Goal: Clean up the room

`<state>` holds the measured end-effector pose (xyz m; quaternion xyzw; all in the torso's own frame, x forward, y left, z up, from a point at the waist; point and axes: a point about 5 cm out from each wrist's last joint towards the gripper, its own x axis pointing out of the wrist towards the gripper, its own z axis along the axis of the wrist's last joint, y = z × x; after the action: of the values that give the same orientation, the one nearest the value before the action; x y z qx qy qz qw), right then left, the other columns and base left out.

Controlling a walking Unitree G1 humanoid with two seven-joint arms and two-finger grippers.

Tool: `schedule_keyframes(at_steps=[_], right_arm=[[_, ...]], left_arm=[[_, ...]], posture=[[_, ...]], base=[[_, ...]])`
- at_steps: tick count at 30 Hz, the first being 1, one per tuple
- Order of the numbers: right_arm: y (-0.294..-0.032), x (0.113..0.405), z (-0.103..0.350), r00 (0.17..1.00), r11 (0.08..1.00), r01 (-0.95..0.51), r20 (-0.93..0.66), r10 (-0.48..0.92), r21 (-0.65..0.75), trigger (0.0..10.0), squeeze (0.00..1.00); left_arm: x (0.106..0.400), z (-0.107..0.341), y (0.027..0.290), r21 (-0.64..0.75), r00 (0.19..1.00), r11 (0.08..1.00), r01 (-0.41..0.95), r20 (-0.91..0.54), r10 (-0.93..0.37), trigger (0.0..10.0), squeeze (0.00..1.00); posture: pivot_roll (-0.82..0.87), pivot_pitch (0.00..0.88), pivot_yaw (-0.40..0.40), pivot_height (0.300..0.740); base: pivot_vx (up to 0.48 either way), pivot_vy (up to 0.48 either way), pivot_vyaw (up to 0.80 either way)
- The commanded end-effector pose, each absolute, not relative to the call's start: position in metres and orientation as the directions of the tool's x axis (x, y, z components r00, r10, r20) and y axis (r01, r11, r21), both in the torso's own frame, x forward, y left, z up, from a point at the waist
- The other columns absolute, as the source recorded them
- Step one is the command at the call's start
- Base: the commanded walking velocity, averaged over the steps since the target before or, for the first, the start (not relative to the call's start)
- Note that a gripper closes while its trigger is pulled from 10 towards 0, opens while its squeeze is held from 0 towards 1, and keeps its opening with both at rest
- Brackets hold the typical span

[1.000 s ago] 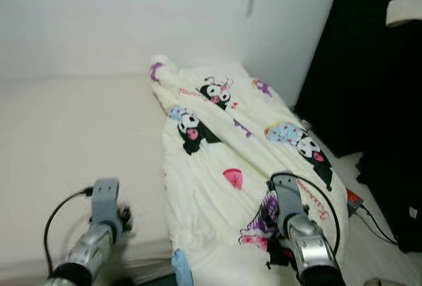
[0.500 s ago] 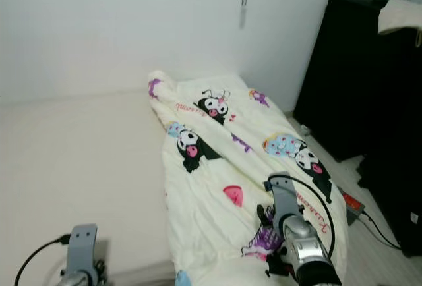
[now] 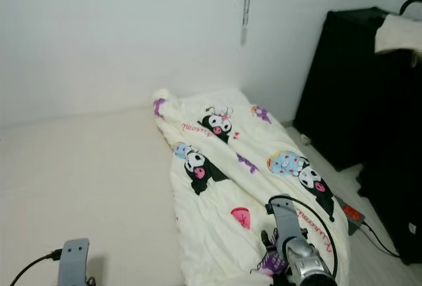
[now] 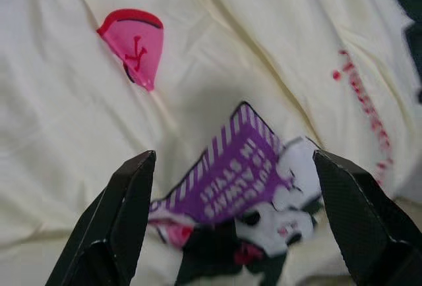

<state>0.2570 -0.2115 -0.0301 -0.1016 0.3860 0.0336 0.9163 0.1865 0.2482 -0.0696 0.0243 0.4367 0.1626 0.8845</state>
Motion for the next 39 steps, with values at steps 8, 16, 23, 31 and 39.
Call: schedule_keyframes(at_steps=[8,16,23,31,39], right_arm=[[-0.212,0.252,-0.035,0.688,0.973,-0.153,-0.725,-0.019,-0.171,10.0,0.0],[-0.208,0.255,-0.035,0.695,0.966,-0.183,-0.719,-0.003,-0.181,10.0,0.0],[-0.208,0.255,-0.035,0.694,0.96,-0.188,-0.72,-0.021,-0.209,10.0,0.0],[-0.212,0.253,-0.037,0.682,0.957,-0.177,-0.73,-0.05,-0.231,10.0,0.0],[-0.211,0.251,-0.039,0.668,0.959,-0.171,-0.742,-0.057,-0.228,10.0,0.0]], left_arm=[[0.182,-0.073,0.244,0.193,0.552,0.953,-0.234,-0.78,0.294,10.0,0.0],[0.176,-0.077,0.241,0.181,0.525,0.954,-0.238,-0.803,0.283,10.0,0.0],[0.175,-0.078,0.24,0.191,0.517,0.956,-0.222,-0.808,0.281,10.0,0.0],[0.175,-0.079,0.237,0.187,0.521,0.961,-0.203,-0.811,0.268,10.0,0.0],[0.176,-0.08,0.231,0.165,0.529,0.971,-0.175,-0.816,0.235,10.0,0.0]], posture=[[-0.14,0.0,-0.023,0.735],[-0.14,0.0,-0.028,0.74],[-0.14,0.0,-0.029,0.74],[-0.14,0.0,-0.034,0.74],[-0.12,0.0,-0.038,0.74]], base=[[0.0,0.0,0.0],[-0.06,0.0,0.0],[-0.48,0.0,0.0],[-0.48,0.0,0.0],[-0.278,0.0,0.0]])
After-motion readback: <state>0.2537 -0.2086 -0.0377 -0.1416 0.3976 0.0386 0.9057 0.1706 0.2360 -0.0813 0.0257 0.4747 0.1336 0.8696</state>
